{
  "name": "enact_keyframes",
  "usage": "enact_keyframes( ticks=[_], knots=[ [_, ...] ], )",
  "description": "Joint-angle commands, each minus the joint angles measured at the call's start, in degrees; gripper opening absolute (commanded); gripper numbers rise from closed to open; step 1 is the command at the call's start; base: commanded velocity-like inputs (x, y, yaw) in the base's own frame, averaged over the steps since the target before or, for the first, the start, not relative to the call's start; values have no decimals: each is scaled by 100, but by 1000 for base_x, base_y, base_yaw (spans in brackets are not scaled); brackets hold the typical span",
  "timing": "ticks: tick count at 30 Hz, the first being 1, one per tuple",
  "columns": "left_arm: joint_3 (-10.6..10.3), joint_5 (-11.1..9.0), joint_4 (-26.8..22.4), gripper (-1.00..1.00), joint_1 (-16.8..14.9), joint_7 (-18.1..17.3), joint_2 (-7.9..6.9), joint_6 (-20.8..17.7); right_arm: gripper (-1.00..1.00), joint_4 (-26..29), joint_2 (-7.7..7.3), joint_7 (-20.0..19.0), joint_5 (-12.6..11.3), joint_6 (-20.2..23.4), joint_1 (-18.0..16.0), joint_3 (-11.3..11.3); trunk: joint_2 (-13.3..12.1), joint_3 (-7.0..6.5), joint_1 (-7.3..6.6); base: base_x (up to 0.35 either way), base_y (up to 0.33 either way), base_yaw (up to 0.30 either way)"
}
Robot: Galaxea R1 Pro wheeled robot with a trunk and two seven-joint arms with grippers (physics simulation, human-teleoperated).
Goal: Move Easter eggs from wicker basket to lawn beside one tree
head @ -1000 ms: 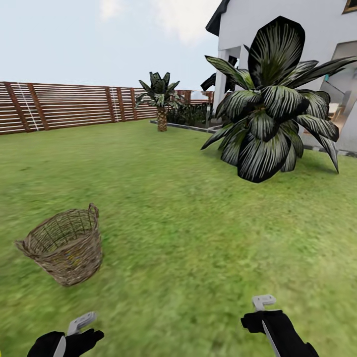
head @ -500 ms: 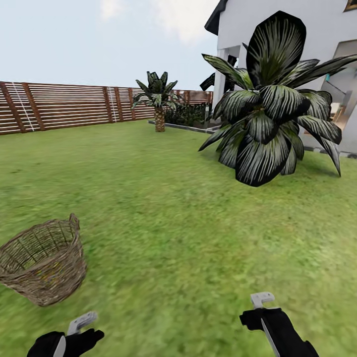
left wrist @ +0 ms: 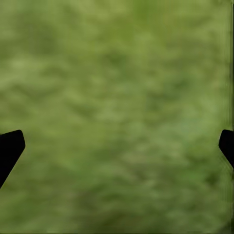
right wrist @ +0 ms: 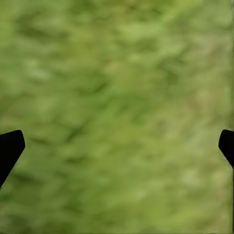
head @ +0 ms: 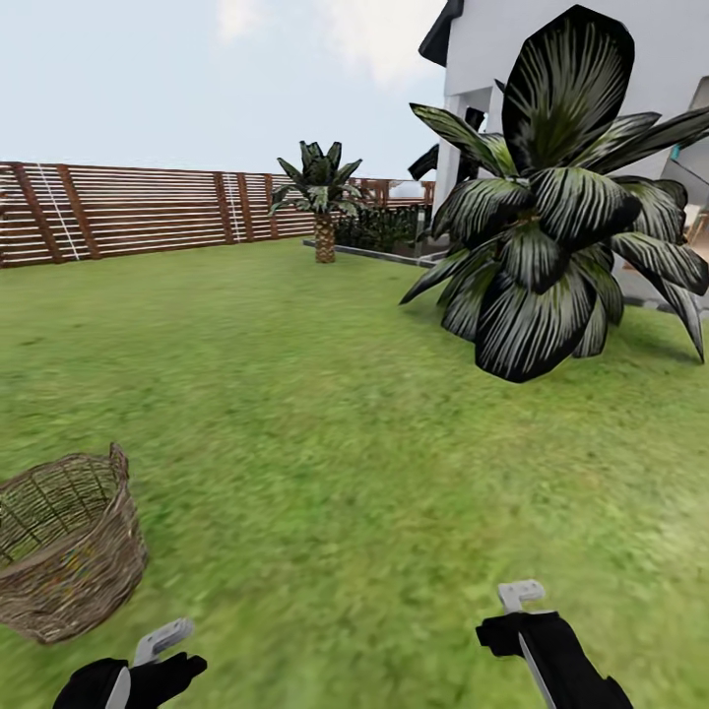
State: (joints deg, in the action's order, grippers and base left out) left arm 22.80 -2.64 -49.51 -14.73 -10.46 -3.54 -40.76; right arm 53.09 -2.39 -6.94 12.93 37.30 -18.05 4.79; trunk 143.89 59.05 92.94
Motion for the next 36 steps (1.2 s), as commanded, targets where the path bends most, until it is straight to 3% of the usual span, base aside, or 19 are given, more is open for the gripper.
enact_keyframes(
  ticks=[1, 11, 36],
  knots=[
    [14, -26, -6, 100, -4, -9, 2, -38, 100, 9, 1, -54, 61, 23, -2, 8, 2, 6, 2, 292, -179, 235],
    [14, -26, -6, 100, -4, -9, 11, -38, 100, 16, -8, -59, 41, 43, -3, 49, 2, 6, 2, 292, -179, 234],
    [14, -23, -6, 100, -4, -9, 11, -38, 100, 17, -7, -60, 43, 46, -4, 47, 2, 6, 2, 293, -178, 44]
  ],
)
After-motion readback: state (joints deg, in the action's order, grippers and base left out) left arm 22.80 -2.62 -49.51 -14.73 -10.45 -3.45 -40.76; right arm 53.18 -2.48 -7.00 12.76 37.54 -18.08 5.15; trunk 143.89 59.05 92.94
